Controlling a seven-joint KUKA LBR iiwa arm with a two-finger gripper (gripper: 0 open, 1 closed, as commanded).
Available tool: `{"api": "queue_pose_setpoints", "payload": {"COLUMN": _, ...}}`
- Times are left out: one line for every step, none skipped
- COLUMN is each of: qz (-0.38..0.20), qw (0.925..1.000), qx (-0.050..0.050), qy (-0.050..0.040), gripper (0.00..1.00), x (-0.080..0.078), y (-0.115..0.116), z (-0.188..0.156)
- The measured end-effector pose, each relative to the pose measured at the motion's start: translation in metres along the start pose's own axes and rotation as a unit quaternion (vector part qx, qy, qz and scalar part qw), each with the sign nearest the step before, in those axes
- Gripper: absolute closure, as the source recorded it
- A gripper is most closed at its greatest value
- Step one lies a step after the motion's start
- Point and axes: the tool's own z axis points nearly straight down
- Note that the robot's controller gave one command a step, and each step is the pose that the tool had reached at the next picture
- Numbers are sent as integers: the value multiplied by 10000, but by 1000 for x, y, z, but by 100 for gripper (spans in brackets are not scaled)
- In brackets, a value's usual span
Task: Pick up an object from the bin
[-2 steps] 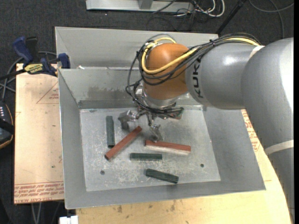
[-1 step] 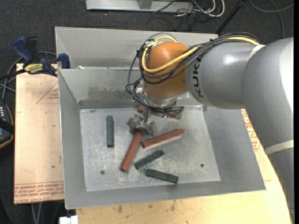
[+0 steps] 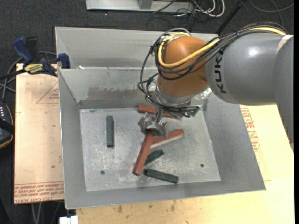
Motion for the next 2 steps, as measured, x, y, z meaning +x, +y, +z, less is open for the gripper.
{"api": "queue_pose_setpoints", "payload": {"qz": 95, "qw": 9999, "qx": 18, "qy": -40, "gripper": 100, "x": -73, "y": -10, "z": -58}}
{"api": "queue_pose_setpoints", "payload": {"qz": 2300, "qw": 9732, "qx": 9, "qy": -17, "gripper": 100, "x": -58, "y": -2, "z": -154}}
